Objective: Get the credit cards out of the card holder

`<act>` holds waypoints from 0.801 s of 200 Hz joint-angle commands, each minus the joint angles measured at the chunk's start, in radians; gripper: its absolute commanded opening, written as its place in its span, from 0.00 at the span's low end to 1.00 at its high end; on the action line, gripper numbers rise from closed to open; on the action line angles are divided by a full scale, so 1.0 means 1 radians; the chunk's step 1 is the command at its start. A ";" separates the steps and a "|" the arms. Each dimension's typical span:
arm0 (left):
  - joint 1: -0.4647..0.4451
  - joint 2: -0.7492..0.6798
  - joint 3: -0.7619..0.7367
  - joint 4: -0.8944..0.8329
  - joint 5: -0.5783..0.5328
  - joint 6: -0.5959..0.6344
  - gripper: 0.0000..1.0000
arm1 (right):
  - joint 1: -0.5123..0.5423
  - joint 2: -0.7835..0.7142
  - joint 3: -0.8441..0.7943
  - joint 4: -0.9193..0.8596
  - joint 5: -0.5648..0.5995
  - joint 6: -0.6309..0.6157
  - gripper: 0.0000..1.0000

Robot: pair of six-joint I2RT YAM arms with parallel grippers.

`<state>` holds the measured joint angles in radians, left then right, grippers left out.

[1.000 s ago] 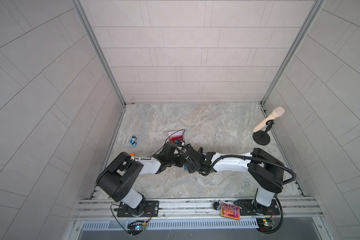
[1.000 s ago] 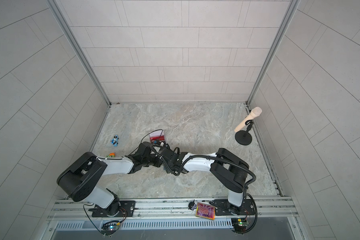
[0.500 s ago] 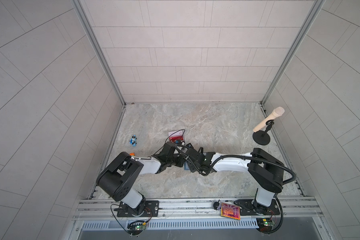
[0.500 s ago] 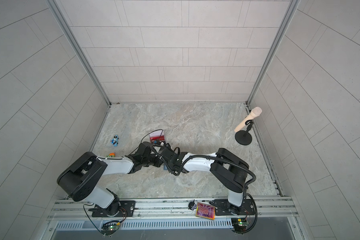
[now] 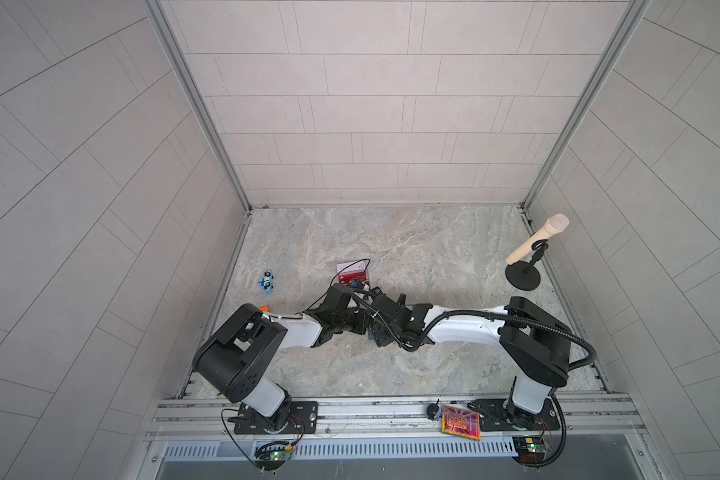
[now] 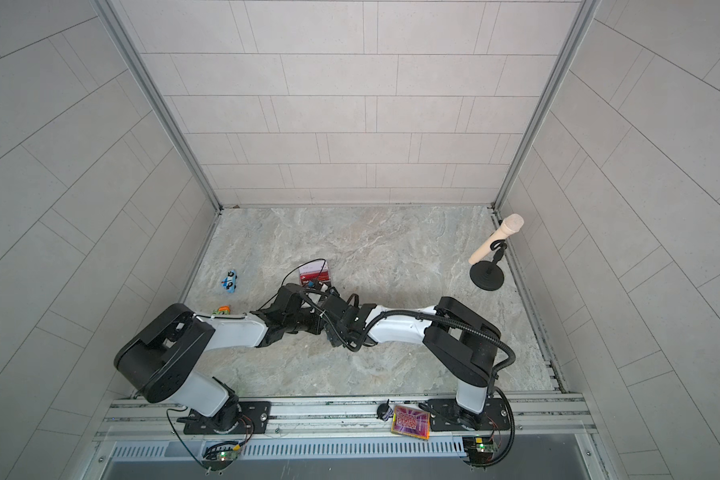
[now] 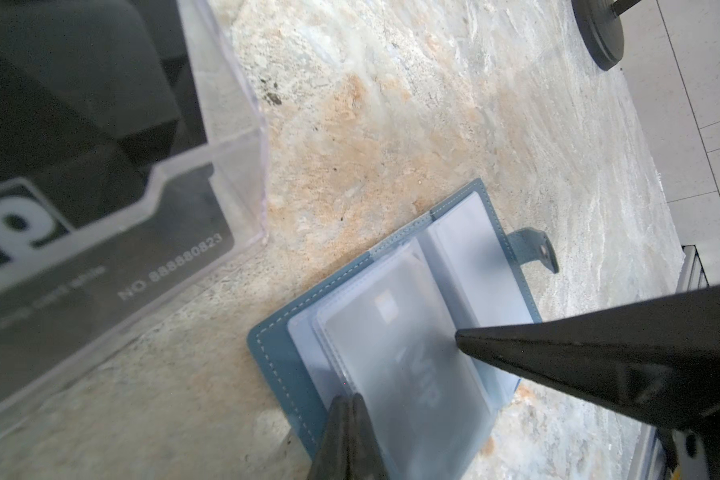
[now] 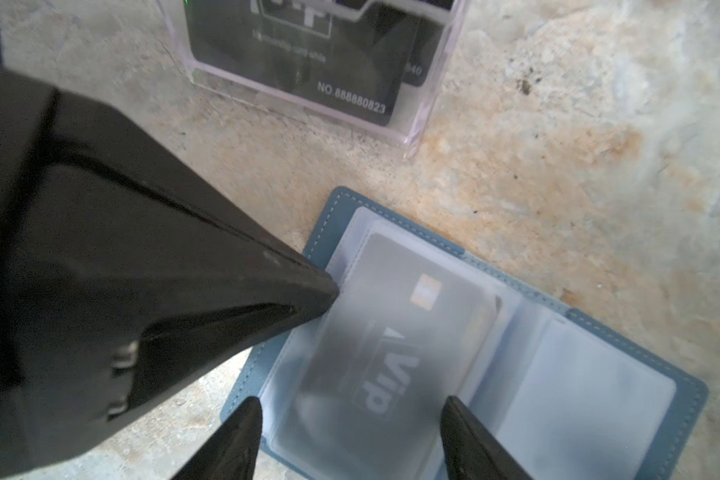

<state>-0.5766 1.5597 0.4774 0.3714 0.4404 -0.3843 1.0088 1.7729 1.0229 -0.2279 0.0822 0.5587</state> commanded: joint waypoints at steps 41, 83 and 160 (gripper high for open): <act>-0.005 0.031 -0.027 -0.057 -0.029 0.022 0.01 | 0.010 0.039 0.025 -0.023 0.023 0.048 0.69; -0.005 0.037 -0.025 -0.057 -0.028 0.026 0.00 | 0.011 0.054 0.023 -0.051 0.074 0.055 0.65; -0.005 0.038 -0.027 -0.066 -0.031 0.031 0.00 | 0.010 0.029 -0.002 -0.032 0.063 0.054 0.50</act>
<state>-0.5766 1.5642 0.4774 0.3782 0.4381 -0.3714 1.0145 1.8015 1.0355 -0.2386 0.1352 0.6025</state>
